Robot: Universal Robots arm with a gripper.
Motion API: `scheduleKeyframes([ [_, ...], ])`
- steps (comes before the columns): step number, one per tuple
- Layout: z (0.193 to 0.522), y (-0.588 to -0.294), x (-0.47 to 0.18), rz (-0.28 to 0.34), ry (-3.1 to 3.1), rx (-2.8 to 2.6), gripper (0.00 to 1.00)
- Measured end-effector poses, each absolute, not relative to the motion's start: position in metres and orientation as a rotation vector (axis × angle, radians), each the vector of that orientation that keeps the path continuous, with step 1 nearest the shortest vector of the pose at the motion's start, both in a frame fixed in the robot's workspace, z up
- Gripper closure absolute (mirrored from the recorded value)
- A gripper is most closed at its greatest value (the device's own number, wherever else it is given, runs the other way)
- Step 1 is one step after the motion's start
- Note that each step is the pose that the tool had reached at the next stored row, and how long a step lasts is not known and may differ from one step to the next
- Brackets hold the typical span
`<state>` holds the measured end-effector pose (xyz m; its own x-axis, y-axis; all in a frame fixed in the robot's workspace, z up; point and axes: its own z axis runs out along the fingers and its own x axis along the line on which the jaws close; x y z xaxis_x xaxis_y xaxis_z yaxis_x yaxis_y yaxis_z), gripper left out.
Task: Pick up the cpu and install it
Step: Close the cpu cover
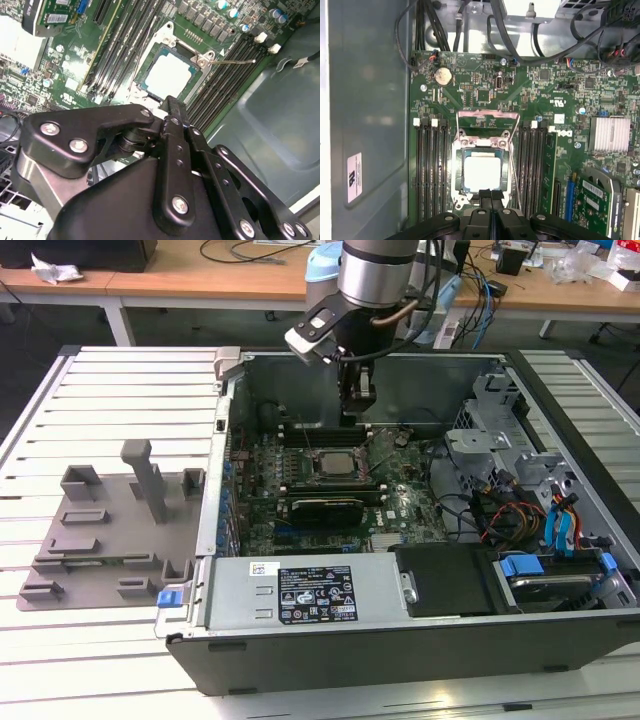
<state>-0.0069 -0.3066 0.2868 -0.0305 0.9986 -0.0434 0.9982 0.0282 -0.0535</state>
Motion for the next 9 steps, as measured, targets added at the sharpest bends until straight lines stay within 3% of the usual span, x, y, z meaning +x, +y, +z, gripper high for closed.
scheduleKeyframes([
  [9,0.287,-0.306,0.035,0.108,-2.248,-2.183,0.89],
])
